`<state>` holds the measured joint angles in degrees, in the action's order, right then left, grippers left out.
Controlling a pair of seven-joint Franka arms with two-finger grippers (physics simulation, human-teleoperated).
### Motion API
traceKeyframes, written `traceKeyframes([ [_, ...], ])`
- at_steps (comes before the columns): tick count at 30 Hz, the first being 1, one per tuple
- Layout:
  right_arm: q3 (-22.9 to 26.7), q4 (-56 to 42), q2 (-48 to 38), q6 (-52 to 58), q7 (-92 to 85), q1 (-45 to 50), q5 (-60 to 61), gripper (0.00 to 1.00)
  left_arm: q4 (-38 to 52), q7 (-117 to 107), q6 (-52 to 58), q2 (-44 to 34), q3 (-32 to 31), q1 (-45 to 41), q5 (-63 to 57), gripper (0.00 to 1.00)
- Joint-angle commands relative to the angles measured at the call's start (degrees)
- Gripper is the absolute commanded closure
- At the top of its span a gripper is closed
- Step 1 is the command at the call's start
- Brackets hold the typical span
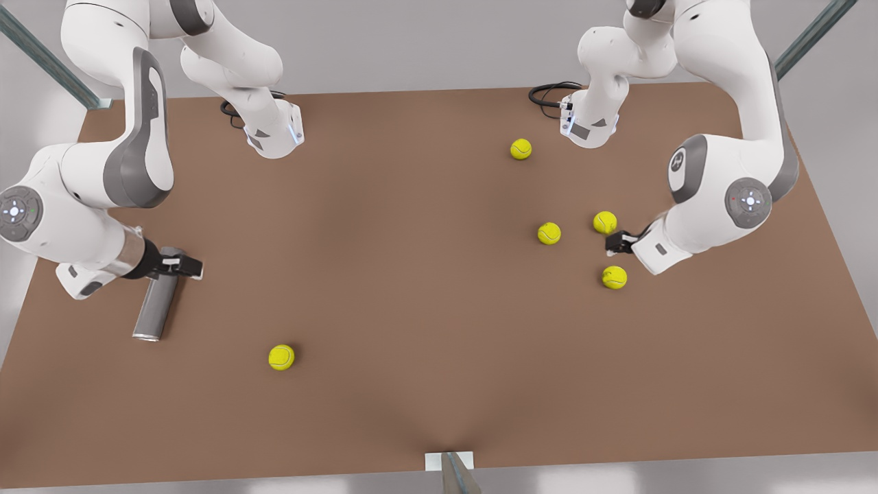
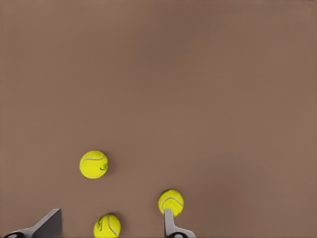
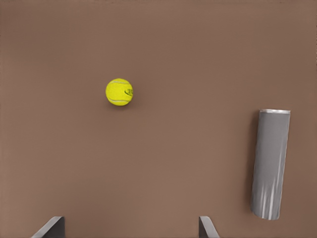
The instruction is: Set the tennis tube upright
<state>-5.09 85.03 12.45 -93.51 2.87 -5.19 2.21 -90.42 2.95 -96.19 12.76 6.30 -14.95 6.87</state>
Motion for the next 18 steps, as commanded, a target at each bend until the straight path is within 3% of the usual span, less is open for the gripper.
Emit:
traceKeyframes([
  [1,-0.01,-0.04,-0.06,-3.34,2.22,0.0,0.07,0.0,-0.02,2.23,-4.27,-0.02,0.03,0.1,-0.28,0.0],
  [13,0.17,1.1,0.55,-4.13,-1.38,0.09,-0.81,0.0,-1.43,-1.02,-1.98,0.25,-0.23,-0.07,-0.37,0.0],
  [17,0.52,6.11,-0.06,-6.07,-1.47,-0.61,-5.9,0.0,-1.34,-1.81,-1.54,0.33,-0.49,-0.6,-0.28,0.0],
  [18,0.6,12.69,-3.22,-9.39,-1.2,-2.54,-5.91,0.0,-1.34,-2.16,-1.45,0.25,-0.58,-0.69,-0.28,0.0],
])
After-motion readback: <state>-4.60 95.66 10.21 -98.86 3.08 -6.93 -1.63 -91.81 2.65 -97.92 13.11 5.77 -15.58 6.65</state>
